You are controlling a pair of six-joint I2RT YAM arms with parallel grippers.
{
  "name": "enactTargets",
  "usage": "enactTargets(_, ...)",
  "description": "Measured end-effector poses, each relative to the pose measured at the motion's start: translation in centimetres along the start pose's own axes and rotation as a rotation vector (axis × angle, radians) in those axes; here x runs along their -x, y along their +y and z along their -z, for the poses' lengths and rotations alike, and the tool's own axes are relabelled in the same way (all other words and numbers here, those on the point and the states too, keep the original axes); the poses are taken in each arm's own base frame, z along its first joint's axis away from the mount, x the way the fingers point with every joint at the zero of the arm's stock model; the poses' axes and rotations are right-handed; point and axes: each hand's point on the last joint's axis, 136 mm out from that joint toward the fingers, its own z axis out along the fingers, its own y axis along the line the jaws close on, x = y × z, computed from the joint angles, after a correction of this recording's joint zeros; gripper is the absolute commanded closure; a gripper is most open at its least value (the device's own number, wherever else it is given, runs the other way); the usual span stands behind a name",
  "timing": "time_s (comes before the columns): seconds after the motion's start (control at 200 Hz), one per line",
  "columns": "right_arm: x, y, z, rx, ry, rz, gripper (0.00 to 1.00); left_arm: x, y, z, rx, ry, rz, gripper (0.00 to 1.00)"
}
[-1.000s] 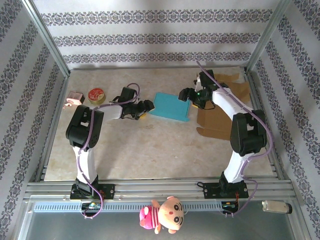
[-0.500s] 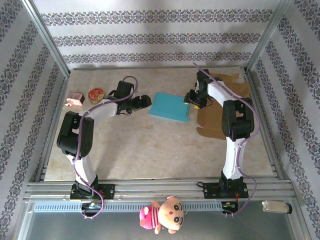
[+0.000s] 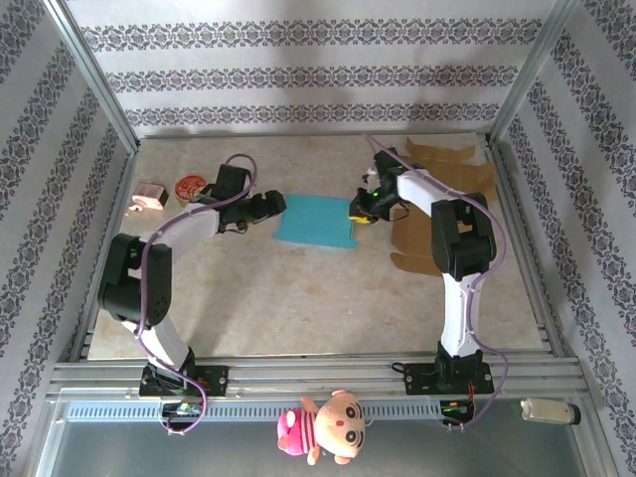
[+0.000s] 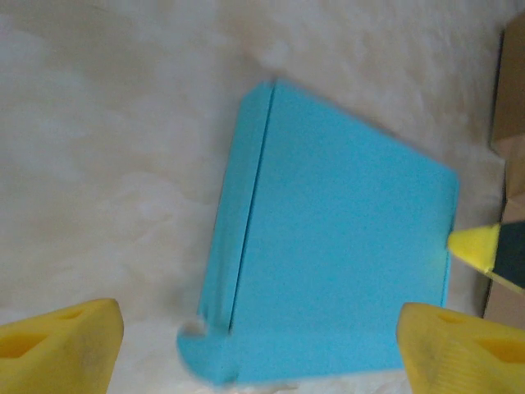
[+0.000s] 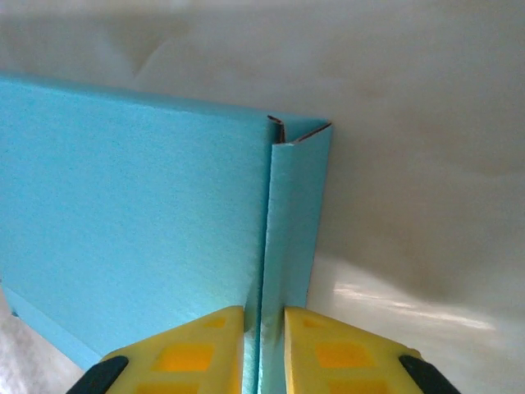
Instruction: Fold the paper box
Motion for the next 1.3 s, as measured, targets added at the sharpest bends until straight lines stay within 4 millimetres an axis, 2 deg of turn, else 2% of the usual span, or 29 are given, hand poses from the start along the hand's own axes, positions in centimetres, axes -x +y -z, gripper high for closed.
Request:
enactTargets(0.14,-1.7,2.9,-1.8,0.027,0.040,0.107,0.81,1.0,2.8,2.1,0.043,-0.054,0.053,0.13)
enactTargets(0.26,-1.9,3.4,-2.5,0.064,0.025,0.137,0.83,0.9,3.9,2.5,0.055,-0.053,0.075,0.12)
enactTargets(0.425,-1.0,2.4,-2.0,0.146,-0.029,0.124,0.83,-0.6,3.4,1.7,0.001,0.019,0.081,0.14)
enactTargets(0.595,-0.5,1.3,-1.3,0.184,-0.068,0.098,0.83,-2.3,3.6,-0.2,-0.040,0.109,0.104,0.15)
enactTargets(0.859,-0.2,1.2,-1.2,0.191,-0.078,0.095,0.83,-3.0,1.3,-2.3,-0.209,0.167,0.132,0.16)
enactTargets(1.019,-0.2,1.2,-1.2,0.191,-0.077,0.087,0.83,-2.9,0.4,-3.5,-0.305,0.166,0.189,0.26)
enactTargets(1.134,-0.2,1.2,-1.2,0.191,-0.077,0.087,0.83,-3.8,0.2,-4.6,-0.339,0.180,0.236,0.40)
enactTargets(1.299,0.0,1.1,-1.1,0.185,-0.086,0.084,0.80,-4.1,-1.6,-5.0,-0.416,0.169,0.270,0.58)
